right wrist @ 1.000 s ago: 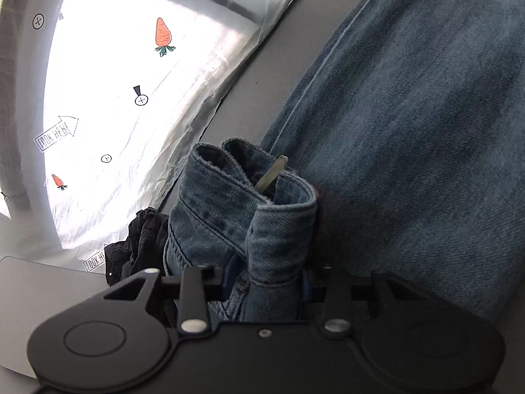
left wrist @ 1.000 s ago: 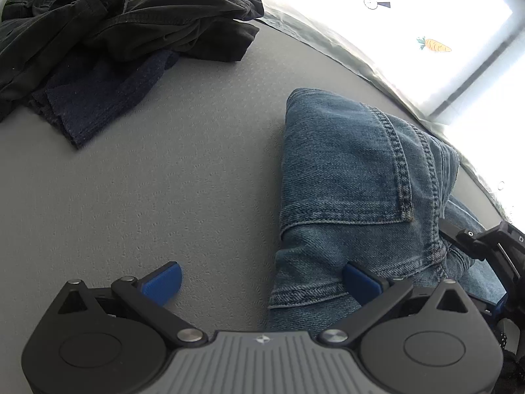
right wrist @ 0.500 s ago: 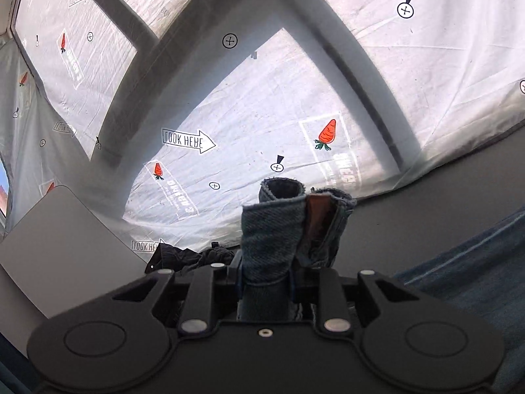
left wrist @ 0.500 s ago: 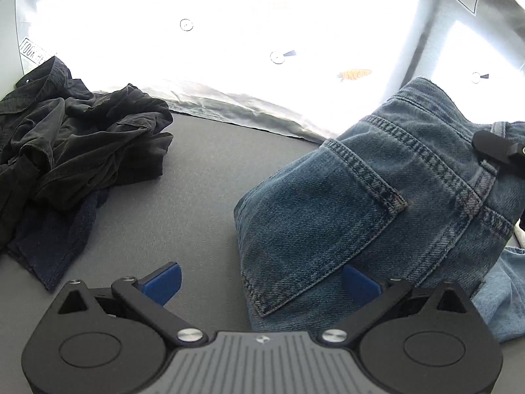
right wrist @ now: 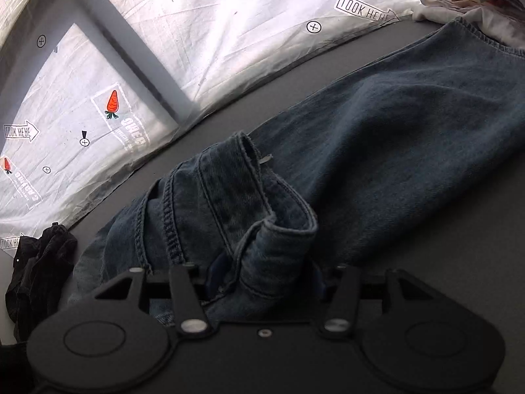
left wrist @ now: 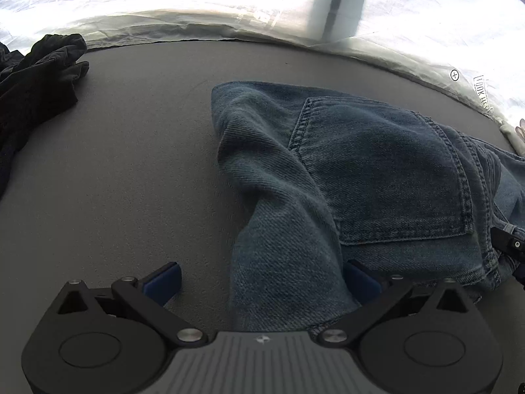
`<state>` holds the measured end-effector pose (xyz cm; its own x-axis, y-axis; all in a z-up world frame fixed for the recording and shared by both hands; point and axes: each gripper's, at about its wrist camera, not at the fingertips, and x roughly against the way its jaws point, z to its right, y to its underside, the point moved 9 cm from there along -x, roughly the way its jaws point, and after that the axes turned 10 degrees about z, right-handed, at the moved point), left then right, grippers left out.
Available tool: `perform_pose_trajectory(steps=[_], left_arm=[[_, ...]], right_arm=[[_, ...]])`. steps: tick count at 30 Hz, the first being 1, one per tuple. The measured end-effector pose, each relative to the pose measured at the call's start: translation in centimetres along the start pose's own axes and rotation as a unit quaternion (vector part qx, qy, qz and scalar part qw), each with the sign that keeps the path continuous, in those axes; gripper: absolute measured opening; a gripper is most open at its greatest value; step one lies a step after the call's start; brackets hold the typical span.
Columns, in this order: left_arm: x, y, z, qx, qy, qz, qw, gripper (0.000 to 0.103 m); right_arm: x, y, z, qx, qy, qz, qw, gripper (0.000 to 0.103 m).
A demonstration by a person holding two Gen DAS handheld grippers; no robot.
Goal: Fold clothes
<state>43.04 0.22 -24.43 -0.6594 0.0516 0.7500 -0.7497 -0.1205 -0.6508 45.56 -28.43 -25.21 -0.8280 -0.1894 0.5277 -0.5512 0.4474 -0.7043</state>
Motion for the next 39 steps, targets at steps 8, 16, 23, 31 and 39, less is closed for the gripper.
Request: perform_pose_trajectory(steps=[8,16,23,31,39], left_arm=[[0.4,0.2,0.2,-0.014,0.009,0.008,0.9998,0.103],[2.1,1.5,-1.0,0.018,0.008,-0.008,0.9998,0.103],[4.8,2.6,-1.3,0.02,-0.021,0.006,0.9996,0.103],[8.3,3.2,1.0,-0.003,-0.066,0.047,0.9967,0.103],[8.9,4.3,5.3,0.024,-0.062,0.045,0.9968,0.103]], right_arm=[[-0.4,1.3,-1.7,0.108,-0.004,0.031,0.994,0.073],[1.2,1.0,0.2,0.06,0.009,-0.015,0.998,0.096],[5.5,2.2,2.9,-0.022,0.018,-0.014,0.999,0.102],[9.2,2.4,6.9,0.038,0.066,-0.015,0.997,0.103],[11.3,-1.5,13.9,0.014,0.11,0.009,0.994,0.103]])
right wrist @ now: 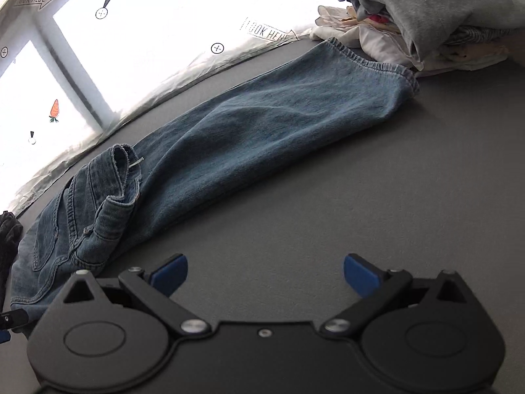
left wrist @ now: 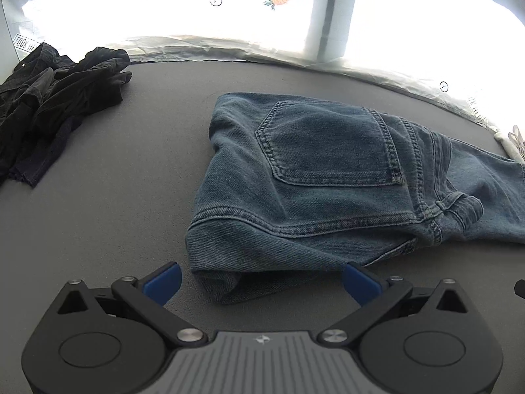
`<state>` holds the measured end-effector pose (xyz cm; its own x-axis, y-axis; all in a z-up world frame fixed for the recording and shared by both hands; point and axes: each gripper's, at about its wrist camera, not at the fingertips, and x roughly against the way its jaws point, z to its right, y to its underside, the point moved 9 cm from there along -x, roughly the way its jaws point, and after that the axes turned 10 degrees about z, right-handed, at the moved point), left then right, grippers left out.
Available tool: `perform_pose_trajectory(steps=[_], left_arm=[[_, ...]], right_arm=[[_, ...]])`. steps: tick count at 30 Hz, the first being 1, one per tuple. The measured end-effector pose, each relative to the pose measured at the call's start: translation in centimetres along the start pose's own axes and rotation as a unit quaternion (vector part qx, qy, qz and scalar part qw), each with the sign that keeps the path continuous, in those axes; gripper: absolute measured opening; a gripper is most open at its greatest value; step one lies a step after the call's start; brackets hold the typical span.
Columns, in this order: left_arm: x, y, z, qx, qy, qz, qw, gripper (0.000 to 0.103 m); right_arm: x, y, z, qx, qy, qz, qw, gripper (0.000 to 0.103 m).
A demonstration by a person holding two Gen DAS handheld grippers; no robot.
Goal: Fold clothes
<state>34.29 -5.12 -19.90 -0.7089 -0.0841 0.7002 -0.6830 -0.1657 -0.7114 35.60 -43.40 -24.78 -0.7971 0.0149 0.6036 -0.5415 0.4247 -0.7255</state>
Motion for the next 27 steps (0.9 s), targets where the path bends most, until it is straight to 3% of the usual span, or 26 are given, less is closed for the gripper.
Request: perform_pose_trajectory(steps=[4,10,12,16,22,25,27], left_arm=[[-1.2,0.0,2.2,0.0,-0.006,-0.003,1.0,0.103],[-3.0,-1.9,3.9,-0.003,-0.025,0.012,0.9996,0.103],[-3.9,-2.7,4.1,0.005,-0.033,0.009,0.9994,0.103],[-5.7,-4.0,4.3,0.017,-0.049,-0.013,0.9986,0.103],[-5.5,-6.2,4.1,0.052,-0.064,-0.013,0.9965,0.103],[-5.6,-7.7,5.0,0.0,-0.072,0.008,0.9974,0.103],[-6.3,-8.5,5.8,-0.049,-0.076,0.017,0.9957,0.103]], right_arm=[[0.0,-2.8,2.9,-0.021,0.011,0.036,0.999,0.103],[-3.2,-7.1,8.6,-0.01,0.09,0.07,0.993,0.102],[-4.8,-8.4,10.0,-0.017,0.099,0.077,0.992,0.102],[-8.1,-10.6,12.1,-0.028,0.097,0.083,0.991,0.091],[-11.4,-11.9,11.6,0.053,0.108,0.115,0.986,0.091],[-12.3,-11.7,10.6,0.096,0.122,0.117,0.981,0.091],[-12.8,-12.0,10.0,0.096,0.103,0.116,0.983,0.088]])
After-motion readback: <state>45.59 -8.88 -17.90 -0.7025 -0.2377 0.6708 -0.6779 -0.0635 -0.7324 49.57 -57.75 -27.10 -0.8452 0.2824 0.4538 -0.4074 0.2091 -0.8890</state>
